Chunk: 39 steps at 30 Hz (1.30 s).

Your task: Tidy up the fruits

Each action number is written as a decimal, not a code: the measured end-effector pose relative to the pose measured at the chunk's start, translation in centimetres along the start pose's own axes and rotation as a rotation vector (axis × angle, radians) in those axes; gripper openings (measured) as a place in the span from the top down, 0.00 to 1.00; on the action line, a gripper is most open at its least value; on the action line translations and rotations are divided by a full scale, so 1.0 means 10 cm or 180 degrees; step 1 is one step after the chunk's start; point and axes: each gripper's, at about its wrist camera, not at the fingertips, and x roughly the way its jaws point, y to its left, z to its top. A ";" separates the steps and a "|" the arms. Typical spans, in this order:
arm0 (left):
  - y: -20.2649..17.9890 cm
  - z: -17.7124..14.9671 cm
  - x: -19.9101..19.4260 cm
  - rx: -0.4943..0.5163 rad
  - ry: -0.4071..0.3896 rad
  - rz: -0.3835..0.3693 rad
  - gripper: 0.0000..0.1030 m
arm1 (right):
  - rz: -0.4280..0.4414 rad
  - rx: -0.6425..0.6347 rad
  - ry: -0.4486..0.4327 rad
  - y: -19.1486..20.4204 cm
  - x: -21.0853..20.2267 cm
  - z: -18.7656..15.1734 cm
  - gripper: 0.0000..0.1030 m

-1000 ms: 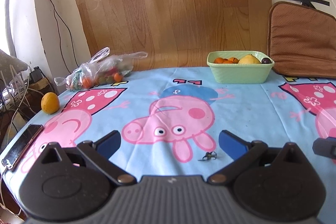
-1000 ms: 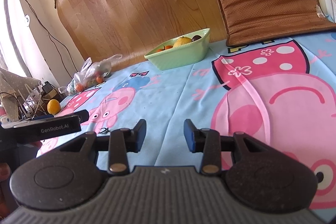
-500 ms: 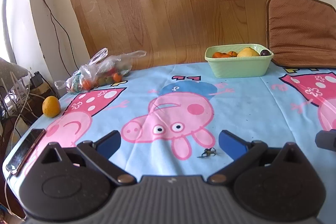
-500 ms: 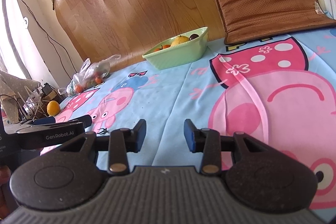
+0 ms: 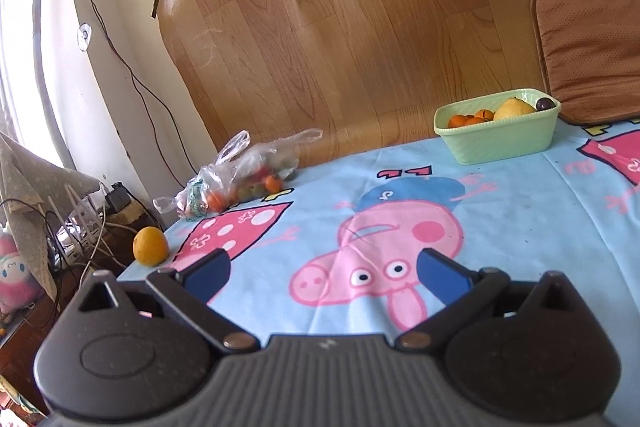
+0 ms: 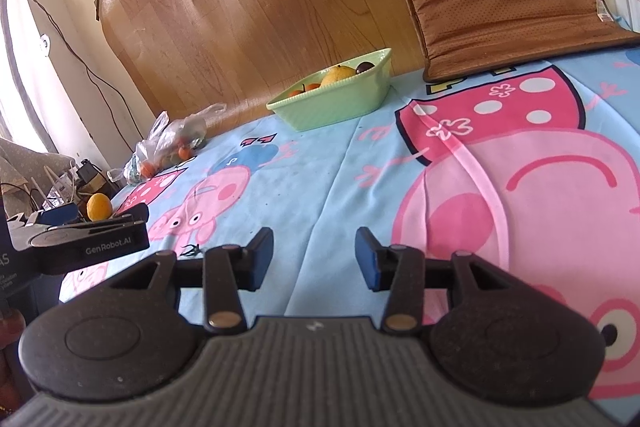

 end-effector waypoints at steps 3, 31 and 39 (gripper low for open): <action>-0.01 -0.01 0.01 -0.0018 0.0076 -0.0093 0.00 | -0.0006 -0.0005 -0.0001 -0.01 0.00 0.00 0.53; -0.10 0.04 -0.17 -0.0294 0.0345 -0.0616 0.00 | -0.0133 -0.0258 -0.0407 0.08 -0.13 0.05 0.39; -0.08 0.01 -0.13 -0.0437 0.0590 -0.0724 0.00 | -0.0116 -0.0230 -0.0357 0.09 -0.10 0.03 0.38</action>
